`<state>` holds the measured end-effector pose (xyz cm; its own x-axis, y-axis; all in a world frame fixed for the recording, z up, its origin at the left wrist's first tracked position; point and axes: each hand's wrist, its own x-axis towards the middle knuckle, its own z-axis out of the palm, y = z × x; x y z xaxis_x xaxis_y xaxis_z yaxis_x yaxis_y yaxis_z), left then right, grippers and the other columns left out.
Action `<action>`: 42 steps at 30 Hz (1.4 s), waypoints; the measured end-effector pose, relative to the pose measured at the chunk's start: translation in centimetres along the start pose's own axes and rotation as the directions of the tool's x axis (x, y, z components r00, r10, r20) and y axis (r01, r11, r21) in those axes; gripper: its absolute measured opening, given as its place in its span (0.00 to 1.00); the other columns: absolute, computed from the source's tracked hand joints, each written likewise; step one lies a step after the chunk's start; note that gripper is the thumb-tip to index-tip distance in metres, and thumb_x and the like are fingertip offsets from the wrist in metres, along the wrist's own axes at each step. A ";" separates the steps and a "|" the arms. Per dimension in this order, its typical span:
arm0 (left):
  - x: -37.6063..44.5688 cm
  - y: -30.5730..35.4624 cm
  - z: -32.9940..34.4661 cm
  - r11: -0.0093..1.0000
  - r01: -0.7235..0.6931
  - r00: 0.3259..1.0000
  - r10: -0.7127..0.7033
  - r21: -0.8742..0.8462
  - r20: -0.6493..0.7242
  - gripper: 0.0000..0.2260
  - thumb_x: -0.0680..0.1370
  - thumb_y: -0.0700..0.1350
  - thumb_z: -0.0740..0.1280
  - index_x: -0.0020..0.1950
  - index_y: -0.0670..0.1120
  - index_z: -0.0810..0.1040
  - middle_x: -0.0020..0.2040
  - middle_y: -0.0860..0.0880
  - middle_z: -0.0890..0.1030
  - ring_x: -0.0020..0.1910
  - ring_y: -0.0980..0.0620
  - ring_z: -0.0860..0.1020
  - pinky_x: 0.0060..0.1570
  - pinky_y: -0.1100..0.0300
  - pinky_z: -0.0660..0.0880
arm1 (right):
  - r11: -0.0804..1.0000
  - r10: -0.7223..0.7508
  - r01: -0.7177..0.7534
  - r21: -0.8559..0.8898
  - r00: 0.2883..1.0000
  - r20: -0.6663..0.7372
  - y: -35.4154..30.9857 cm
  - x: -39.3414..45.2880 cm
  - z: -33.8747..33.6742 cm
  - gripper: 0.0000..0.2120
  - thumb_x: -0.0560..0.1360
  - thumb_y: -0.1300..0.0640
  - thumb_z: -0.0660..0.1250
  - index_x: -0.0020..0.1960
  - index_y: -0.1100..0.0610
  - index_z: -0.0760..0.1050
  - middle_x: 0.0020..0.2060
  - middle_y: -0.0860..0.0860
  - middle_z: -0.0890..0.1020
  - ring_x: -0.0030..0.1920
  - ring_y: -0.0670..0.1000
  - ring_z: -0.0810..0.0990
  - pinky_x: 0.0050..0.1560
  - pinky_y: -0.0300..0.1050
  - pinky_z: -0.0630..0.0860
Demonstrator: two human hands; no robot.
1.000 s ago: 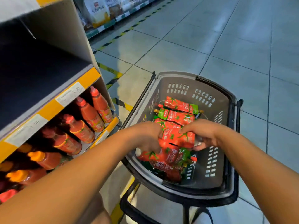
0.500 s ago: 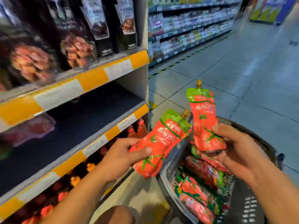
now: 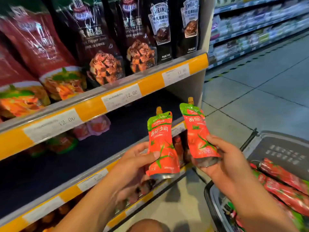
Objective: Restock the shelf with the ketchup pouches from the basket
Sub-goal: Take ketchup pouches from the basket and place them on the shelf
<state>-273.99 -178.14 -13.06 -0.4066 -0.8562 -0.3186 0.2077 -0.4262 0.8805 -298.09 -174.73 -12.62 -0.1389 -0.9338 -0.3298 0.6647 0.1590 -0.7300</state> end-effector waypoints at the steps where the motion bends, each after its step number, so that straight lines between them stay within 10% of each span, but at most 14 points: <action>1: 0.4 0.5 0.1 1.000 -0.003 1.000 0.003 0.025 -0.017 0.23 0.72 0.41 0.76 0.67 0.42 0.80 0.62 0.36 0.84 0.55 0.39 0.84 0.53 0.48 0.83 | 1.000 -0.008 0.008 -0.002 1.000 0.005 0.3 0.7 -0.1 0.17 0.70 0.57 0.69 0.58 0.59 0.80 0.47 0.61 0.85 0.43 0.60 0.84 0.44 0.53 0.80; 14: 13.6 2.7 -0.8 0.950 -0.146 0.933 0.225 0.277 -0.282 0.19 0.73 0.40 0.77 0.64 0.42 0.81 0.55 0.40 0.87 0.54 0.39 0.86 0.56 0.42 0.83 | 0.997 -0.038 0.047 -0.061 0.988 0.151 1.4 8.9 -1.8 0.08 0.78 0.62 0.64 0.51 0.53 0.81 0.42 0.53 0.88 0.36 0.50 0.86 0.33 0.45 0.83; 18: 18.1 3.3 -1.2 0.937 -0.136 0.902 0.252 0.322 -0.350 0.19 0.77 0.37 0.73 0.68 0.39 0.79 0.49 0.44 0.86 0.36 0.54 0.85 0.33 0.61 0.80 | 0.998 -0.050 0.054 -0.033 0.991 0.121 2.2 10.3 -2.4 0.09 0.76 0.62 0.67 0.53 0.52 0.82 0.47 0.54 0.87 0.40 0.52 0.87 0.41 0.49 0.83; 22: 21.2 4.9 -1.7 0.880 -0.194 0.837 0.379 0.433 -0.395 0.31 0.64 0.41 0.81 0.66 0.50 0.77 0.58 0.49 0.85 0.55 0.48 0.85 0.48 0.49 0.84 | 0.998 -0.047 0.050 -0.023 0.994 0.094 3.4 10.4 -2.8 0.09 0.75 0.64 0.69 0.50 0.54 0.84 0.46 0.57 0.87 0.39 0.54 0.86 0.33 0.47 0.82; 28: 23.0 4.7 -2.0 0.729 -0.291 0.765 0.567 0.620 -0.307 0.24 0.72 0.32 0.77 0.62 0.52 0.78 0.57 0.50 0.84 0.57 0.49 0.83 0.64 0.44 0.79 | 0.989 -0.105 0.111 -0.095 0.992 0.065 3.7 10.3 -2.3 0.14 0.76 0.65 0.72 0.59 0.53 0.82 0.51 0.57 0.89 0.47 0.59 0.89 0.48 0.61 0.85; 35: 23.2 4.4 -2.3 0.690 -0.209 0.789 0.538 0.693 -0.298 0.30 0.72 0.37 0.79 0.70 0.51 0.73 0.64 0.48 0.83 0.62 0.49 0.81 0.66 0.46 0.77 | 0.975 -0.147 0.157 -0.155 0.986 0.077 3.9 9.4 -1.2 0.17 0.76 0.67 0.72 0.61 0.51 0.81 0.51 0.56 0.89 0.50 0.59 0.89 0.53 0.60 0.84; 39: 18.5 4.5 -1.3 0.730 -0.167 0.692 0.566 0.663 -0.449 0.28 0.68 0.51 0.78 0.68 0.49 0.77 0.59 0.50 0.82 0.60 0.50 0.81 0.56 0.55 0.76 | 0.970 -0.148 0.162 -0.180 0.985 0.089 3.7 9.1 -0.3 0.18 0.77 0.69 0.71 0.61 0.52 0.80 0.51 0.56 0.89 0.49 0.57 0.89 0.47 0.52 0.82; 42: 12.2 2.2 0.7 0.801 -0.320 0.843 0.485 0.506 -0.234 0.15 0.76 0.46 0.74 0.62 0.46 0.80 0.56 0.45 0.84 0.53 0.46 0.83 0.52 0.50 0.78 | 0.969 -0.156 0.174 -0.175 0.981 0.115 3.6 9.2 0.6 0.19 0.77 0.70 0.71 0.63 0.53 0.79 0.52 0.56 0.88 0.50 0.58 0.88 0.45 0.49 0.82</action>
<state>-279.16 -189.36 -14.73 -0.0335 -0.9965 0.0761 -0.1540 0.0804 0.9848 -296.54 -182.97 -17.87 -0.1550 -0.9778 -0.1409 0.4913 0.0474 -0.8697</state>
